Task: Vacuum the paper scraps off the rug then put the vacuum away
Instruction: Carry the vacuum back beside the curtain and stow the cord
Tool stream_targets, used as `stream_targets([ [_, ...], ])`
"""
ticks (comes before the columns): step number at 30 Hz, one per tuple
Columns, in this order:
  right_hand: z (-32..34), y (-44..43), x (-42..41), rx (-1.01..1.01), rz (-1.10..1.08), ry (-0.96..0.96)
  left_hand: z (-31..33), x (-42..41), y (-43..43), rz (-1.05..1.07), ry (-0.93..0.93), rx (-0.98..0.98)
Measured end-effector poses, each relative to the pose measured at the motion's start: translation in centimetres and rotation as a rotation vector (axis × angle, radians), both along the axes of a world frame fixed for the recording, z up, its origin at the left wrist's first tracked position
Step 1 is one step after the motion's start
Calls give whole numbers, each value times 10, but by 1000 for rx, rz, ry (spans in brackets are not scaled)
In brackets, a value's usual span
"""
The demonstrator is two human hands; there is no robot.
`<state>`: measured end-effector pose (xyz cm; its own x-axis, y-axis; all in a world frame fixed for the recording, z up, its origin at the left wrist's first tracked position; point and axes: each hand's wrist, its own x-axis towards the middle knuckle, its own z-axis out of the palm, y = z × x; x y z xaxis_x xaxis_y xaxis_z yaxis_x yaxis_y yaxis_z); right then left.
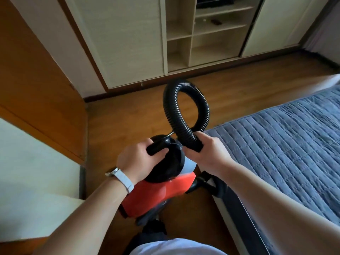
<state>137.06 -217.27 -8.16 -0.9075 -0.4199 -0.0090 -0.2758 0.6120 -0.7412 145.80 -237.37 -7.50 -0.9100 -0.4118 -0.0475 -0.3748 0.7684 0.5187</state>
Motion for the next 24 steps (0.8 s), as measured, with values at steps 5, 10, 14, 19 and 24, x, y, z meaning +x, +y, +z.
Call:
stream_targets([
  [5,8,-85,-52,63,-40,-7,-4,-57,-86,-72,-15,35],
  [10,22,-146,-95,26,-53,-15,7,-114,-154,-109,-7,36],
  [14,23,-176,-127,-5,-79,-16,16,-149,-193,-135,44,2],
  [19,18,-203,-177,-25,-76,-42,12,-201,-221,-137,49,19],
  [24,1,-223,-243,-29,-71,-55,-16,-263,-239,-88,116,208],
])
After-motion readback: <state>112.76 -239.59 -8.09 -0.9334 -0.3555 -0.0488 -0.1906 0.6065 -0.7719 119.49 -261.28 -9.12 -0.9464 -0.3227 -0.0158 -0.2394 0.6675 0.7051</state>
